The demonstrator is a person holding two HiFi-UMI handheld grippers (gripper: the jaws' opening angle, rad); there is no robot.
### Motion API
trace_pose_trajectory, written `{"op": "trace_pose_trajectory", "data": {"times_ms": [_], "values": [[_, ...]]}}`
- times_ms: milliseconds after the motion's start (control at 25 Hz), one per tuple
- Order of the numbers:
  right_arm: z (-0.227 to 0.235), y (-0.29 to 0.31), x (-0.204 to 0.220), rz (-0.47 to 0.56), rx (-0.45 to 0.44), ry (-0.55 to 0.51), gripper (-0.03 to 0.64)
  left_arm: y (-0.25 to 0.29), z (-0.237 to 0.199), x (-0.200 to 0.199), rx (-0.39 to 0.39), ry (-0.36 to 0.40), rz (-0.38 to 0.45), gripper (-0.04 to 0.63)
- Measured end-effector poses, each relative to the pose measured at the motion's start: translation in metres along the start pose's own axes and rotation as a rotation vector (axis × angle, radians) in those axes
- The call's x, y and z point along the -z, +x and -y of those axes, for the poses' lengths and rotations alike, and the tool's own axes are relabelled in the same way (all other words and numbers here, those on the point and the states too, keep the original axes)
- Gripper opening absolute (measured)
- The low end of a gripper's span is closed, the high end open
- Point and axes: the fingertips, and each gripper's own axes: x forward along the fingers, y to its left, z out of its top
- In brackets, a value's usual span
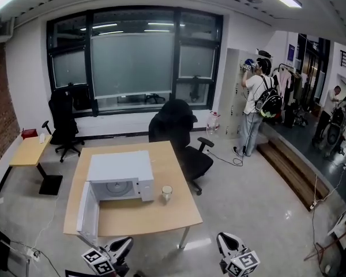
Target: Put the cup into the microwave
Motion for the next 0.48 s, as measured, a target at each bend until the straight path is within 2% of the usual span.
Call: {"op": "trace_pose_trajectory", "data": {"times_ms": [120,320,400,480], "values": [[-0.011,0.044,-0.005,-0.009,0.004,-0.03,0.023,0.007,-0.04,-0.026,0.028,0.029,0.015,0.021],[-0.042,0.114,-0.024,0.003,0.01,-0.073,0.023,0.006,-0.101,-0.061,0.067,0.037,0.008,0.021],[-0.055,0.136,-0.022,0.013,0.018,-0.091,0.023,0.001,-0.121,-0.071,0.085,0.097,0.01,0.021],[-0.063,0.164,-0.024,0.033,0.012,-0.142,0.023,0.004,-0.141,-0.081,0.104,0.223,0.017,0.021]]}}
